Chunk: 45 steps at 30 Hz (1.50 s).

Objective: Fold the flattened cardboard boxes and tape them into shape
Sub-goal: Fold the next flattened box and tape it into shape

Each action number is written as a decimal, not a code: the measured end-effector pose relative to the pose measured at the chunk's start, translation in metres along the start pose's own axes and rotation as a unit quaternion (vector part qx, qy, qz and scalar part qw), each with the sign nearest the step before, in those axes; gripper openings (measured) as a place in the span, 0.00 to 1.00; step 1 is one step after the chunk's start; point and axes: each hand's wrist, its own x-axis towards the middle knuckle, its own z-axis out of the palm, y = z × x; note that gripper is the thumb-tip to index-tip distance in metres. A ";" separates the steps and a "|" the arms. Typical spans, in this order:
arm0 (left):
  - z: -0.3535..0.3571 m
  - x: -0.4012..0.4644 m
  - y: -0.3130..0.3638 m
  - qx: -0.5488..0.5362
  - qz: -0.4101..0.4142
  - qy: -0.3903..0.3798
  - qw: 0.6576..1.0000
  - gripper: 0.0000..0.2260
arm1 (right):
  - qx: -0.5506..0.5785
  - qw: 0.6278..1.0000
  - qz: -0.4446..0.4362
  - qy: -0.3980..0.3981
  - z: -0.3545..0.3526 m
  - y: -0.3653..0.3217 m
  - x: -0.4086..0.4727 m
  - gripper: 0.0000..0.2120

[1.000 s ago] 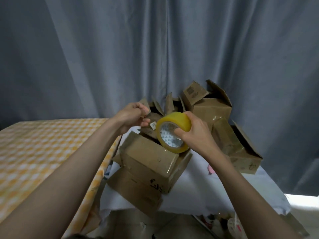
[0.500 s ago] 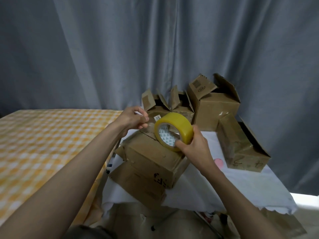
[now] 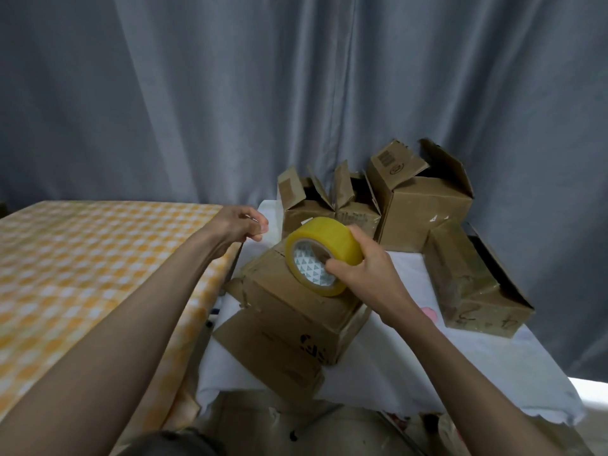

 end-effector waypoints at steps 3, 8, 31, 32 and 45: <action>0.004 0.003 -0.007 0.027 0.007 -0.005 1.000 0.07 | -0.008 1.000 0.001 -0.007 0.003 -0.001 0.005 0.17; 0.016 0.011 -0.021 0.019 -0.005 -0.022 1.000 0.06 | -0.022 1.000 -0.004 -0.020 0.004 0.001 0.007 0.19; 0.028 -0.025 -0.047 0.211 0.230 0.010 0.950 0.20 | 0.003 0.999 0.046 0.002 0.012 0.016 -0.002 0.21; 0.029 -0.027 -0.049 0.235 0.254 -0.009 0.938 0.20 | 0.004 0.999 0.048 0.002 0.012 0.016 -0.003 0.20; 0.028 -0.044 -0.058 0.409 0.318 -0.053 0.854 0.18 | 0.005 0.998 0.055 0.010 -0.005 -0.004 -0.007 0.13</action>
